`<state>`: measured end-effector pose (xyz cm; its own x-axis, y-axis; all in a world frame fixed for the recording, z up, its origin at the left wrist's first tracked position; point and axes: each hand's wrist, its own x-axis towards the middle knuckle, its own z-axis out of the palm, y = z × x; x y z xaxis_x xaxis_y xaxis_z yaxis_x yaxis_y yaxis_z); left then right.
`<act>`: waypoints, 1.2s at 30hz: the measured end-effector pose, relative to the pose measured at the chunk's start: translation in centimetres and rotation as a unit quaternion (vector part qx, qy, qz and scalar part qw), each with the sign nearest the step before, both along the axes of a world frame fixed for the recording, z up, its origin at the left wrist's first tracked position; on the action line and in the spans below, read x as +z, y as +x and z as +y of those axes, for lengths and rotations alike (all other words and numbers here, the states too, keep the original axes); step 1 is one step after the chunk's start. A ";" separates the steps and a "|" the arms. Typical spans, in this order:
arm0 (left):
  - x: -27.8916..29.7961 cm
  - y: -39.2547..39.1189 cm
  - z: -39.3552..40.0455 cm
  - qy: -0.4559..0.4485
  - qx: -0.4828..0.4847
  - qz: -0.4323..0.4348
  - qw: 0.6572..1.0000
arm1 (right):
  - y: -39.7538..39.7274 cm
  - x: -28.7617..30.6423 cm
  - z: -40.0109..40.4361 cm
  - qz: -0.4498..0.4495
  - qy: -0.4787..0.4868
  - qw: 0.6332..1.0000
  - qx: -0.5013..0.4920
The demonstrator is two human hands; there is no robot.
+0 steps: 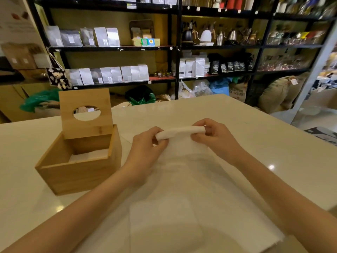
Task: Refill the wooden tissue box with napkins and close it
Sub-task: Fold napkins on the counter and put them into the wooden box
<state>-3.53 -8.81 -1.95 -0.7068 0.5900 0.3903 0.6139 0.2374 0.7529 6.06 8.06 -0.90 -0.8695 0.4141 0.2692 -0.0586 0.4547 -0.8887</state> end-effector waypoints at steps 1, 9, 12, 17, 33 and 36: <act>0.4 0.5 -0.7 0.001 -0.009 -0.010 1.000 | 0.6 0.5 -0.4 0.013 -0.023 1.000 0.006; 2.8 4.9 -8.0 -0.030 -0.061 -0.229 0.971 | 6.2 1.5 -5.2 -0.035 -0.074 0.994 0.070; 2.1 5.9 -10.2 -0.095 -0.065 -0.266 0.957 | 7.3 0.7 -7.1 -0.073 -0.070 0.991 0.091; 0.4 6.6 -11.9 -0.173 -0.070 -0.286 0.940 | 7.9 -1.0 -8.7 -0.155 -0.055 0.981 0.103; 1.0 5.1 -11.3 -0.349 -0.072 0.003 0.934 | 6.9 -1.2 -9.0 -0.221 0.315 0.918 0.097; 3.1 4.3 -10.2 -0.353 -0.091 0.046 0.930 | 5.5 0.1 -8.0 -0.232 0.344 0.902 0.117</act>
